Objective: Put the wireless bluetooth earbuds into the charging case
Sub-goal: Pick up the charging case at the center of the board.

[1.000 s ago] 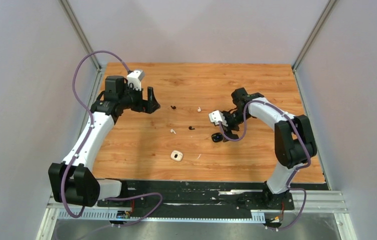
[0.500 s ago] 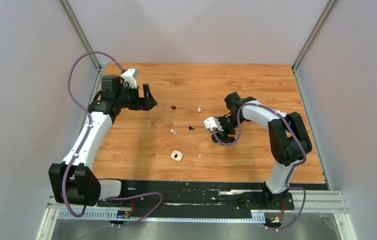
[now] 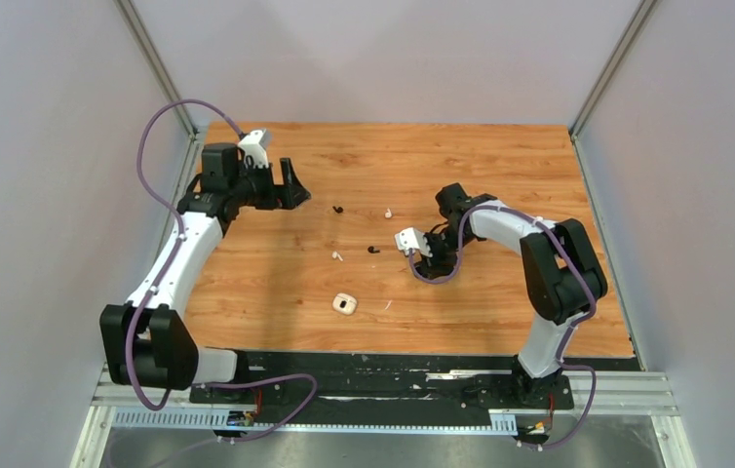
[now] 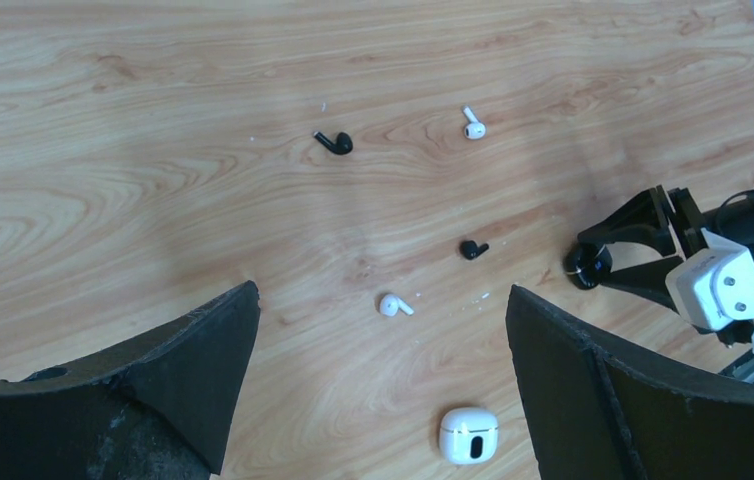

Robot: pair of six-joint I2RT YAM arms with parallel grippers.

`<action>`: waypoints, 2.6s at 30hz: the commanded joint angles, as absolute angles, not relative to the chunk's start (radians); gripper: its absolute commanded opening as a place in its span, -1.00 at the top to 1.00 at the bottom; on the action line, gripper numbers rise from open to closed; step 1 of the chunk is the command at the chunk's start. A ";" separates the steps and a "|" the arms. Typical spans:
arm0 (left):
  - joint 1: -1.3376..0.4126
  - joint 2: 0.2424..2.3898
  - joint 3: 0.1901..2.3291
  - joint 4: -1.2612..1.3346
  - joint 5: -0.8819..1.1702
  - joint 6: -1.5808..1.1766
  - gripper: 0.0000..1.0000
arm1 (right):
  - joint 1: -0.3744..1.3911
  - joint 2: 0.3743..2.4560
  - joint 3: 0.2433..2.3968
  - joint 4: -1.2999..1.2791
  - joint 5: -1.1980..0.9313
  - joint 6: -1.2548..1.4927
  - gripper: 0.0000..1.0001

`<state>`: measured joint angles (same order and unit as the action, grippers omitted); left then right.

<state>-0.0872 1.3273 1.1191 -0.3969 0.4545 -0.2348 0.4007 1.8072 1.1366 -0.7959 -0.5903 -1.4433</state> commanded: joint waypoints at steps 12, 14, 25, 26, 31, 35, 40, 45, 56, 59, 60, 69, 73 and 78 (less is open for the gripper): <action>-0.112 1.492 1.353 -0.131 0.707 -0.339 -1.00 | 0.398 1.659 1.390 -0.333 -0.463 -0.882 0.89; -0.134 1.513 1.407 -0.087 0.760 -0.350 -1.00 | 0.406 1.625 1.413 -0.190 -0.424 -0.803 0.99; -0.294 1.474 1.401 0.205 0.862 -0.321 -0.88 | 0.497 1.507 1.416 0.113 -0.404 -0.734 1.00; -0.303 1.474 1.408 0.183 0.864 -0.267 -0.87 | 0.510 1.490 1.385 0.143 -0.405 -0.766 1.00; -0.326 1.455 1.380 0.196 0.823 -0.241 -0.79 | 0.570 1.438 1.271 0.259 -0.403 -0.896 1.00; -0.328 1.450 1.380 0.211 0.820 -0.259 -0.65 | 0.591 1.431 1.268 0.264 -0.393 -0.918 1.00; -0.330 1.454 1.378 0.203 0.818 -0.262 -0.48 | 0.601 1.428 1.265 0.277 -0.391 -0.947 1.00; -0.331 1.458 1.375 0.204 0.814 -0.267 -0.36 | 0.609 1.427 1.260 0.301 -0.387 -0.973 1.00; -0.333 1.480 1.399 0.222 0.826 -0.299 -0.24 | 0.624 1.413 1.246 0.306 -0.423 -1.045 1.00; -0.333 1.488 1.399 0.233 0.833 -0.308 -0.19 | 0.626 1.411 1.244 0.322 -0.421 -1.050 1.00; -0.333 1.489 1.399 0.237 0.834 -0.311 -0.17 | 0.626 1.411 1.245 0.321 -0.424 -1.055 1.00; -0.350 1.520 1.425 0.265 0.834 -0.319 -0.17 | 0.626 1.414 1.243 0.323 -0.443 -1.074 1.00; -0.351 1.525 1.425 0.267 0.836 -0.319 -0.07 | 0.630 1.413 1.237 0.328 -0.442 -1.071 1.00; -0.351 1.525 1.420 0.279 0.836 -0.320 0.31 | 0.630 1.412 1.235 0.320 -0.438 -1.068 0.89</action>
<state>-0.3504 1.5227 1.3846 0.2291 0.8417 -0.3195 0.6205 1.4513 1.2358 0.2749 -0.4149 -1.0618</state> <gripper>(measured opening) 0.407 0.434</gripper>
